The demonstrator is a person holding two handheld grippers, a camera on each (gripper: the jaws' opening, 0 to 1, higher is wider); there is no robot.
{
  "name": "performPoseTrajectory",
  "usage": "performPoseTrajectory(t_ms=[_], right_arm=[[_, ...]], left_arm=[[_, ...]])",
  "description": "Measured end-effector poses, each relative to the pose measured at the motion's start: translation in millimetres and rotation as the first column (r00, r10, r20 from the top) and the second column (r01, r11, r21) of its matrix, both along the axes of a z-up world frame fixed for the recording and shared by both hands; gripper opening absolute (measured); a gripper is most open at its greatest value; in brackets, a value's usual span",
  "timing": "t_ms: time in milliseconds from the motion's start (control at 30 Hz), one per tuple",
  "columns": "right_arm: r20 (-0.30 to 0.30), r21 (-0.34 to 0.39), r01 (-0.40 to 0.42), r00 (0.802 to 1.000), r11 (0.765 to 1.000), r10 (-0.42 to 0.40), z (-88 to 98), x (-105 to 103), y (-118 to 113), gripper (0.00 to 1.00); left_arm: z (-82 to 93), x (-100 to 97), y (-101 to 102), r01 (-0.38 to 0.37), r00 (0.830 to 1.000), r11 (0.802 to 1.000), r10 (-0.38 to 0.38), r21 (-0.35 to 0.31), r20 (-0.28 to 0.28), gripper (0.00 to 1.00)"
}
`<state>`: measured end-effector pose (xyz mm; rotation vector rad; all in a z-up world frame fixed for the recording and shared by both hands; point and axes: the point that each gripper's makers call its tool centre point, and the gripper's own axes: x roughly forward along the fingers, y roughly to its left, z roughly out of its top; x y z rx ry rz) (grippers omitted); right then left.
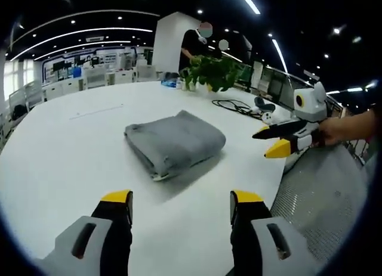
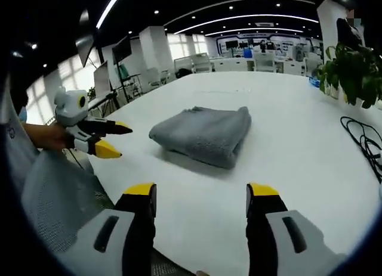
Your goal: Fold the towel on the table until its edges align and the towel forms a compact rectangular stack.
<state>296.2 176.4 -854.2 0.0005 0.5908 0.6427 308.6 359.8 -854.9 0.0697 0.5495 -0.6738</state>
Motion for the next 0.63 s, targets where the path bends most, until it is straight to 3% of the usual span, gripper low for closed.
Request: performPoseTrajectory(t_ms=[633], right_arm=[[-0.027, -0.019, 0.008, 1.000, 1.000, -0.008, -6.7, -2.1, -3.2, 0.58]], left_arm=[[0.2, -3.1, 4.1, -0.020, 1.000, 1.000, 0.020, -0.006, -0.022, 0.69]])
